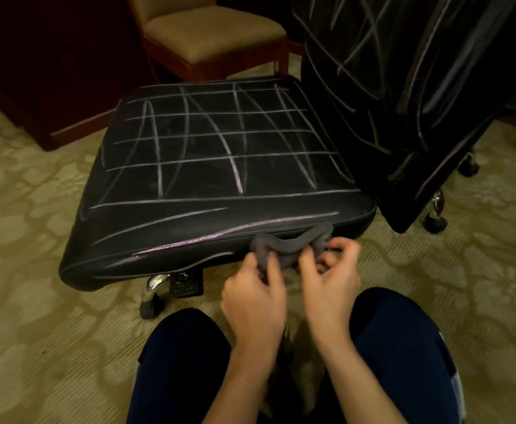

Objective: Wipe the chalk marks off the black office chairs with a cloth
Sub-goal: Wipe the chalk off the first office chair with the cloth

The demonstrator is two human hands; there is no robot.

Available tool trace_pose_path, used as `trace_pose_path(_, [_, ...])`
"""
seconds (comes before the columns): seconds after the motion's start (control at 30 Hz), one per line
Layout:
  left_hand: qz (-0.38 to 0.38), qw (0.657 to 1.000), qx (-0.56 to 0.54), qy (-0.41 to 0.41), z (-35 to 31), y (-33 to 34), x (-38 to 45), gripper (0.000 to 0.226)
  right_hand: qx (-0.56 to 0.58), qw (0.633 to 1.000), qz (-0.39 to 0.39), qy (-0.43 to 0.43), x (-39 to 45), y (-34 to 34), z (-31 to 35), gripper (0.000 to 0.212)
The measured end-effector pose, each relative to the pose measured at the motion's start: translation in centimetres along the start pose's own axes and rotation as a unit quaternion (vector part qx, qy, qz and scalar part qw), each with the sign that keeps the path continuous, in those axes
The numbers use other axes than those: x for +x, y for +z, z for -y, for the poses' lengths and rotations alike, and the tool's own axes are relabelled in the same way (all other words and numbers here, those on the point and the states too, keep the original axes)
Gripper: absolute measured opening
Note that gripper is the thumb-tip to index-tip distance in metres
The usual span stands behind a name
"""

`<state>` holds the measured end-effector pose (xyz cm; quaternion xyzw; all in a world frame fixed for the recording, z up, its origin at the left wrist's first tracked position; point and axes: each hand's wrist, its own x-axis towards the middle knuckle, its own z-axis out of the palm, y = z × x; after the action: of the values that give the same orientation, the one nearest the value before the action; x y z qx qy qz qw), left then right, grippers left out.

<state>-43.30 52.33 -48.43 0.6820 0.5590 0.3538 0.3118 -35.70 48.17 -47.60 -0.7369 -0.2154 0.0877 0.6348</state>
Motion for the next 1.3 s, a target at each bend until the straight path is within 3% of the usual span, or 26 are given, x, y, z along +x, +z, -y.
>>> trace_pose_path(0.13, [0.016, 0.999, -0.047, 0.014, -0.3, 0.7, 0.0, 0.039, -0.006, 1.000, -0.023, -0.001, 0.6, 0.1, 0.2, 0.028])
trace_pose_path(0.3, [-0.042, 0.998, -0.052, 0.015, 3.4, -4.4, 1.2, 0.032, 0.056, 0.996, 0.062, 0.013, -3.2, 4.2, 1.4, 0.020])
trace_pose_path(0.43, [-0.066, 0.995, -0.079, -0.004, 2.7, -3.8, 1.3, 0.028, 0.018, 0.995, 0.102, -0.004, -2.7, 3.9, 1.0, 0.019])
trace_pose_path(0.57, [-0.027, 0.995, -0.093, 0.005, 1.4, -1.8, 0.8, 0.025, -0.009, 0.998, 0.064, -0.019, -0.9, 2.0, 1.1, 0.023])
trace_pose_path(0.73, [0.028, 0.996, -0.088, 0.001, 0.8, -1.2, 0.8, 0.042, 0.012, 1.000, -0.013, 0.007, -0.4, 1.8, 1.6, 0.027])
trace_pose_path(1.0, [-0.079, 0.993, -0.083, 0.024, 3.5, -6.3, 0.2, 0.028, 0.063, 0.995, 0.078, 0.015, -4.4, 5.0, 2.6, 0.014])
trace_pose_path(1.3, [0.011, 0.997, -0.069, -0.011, -0.7, -1.0, 0.4, 0.037, 0.007, 1.000, -0.014, 0.002, 0.1, 1.8, 2.0, 0.017])
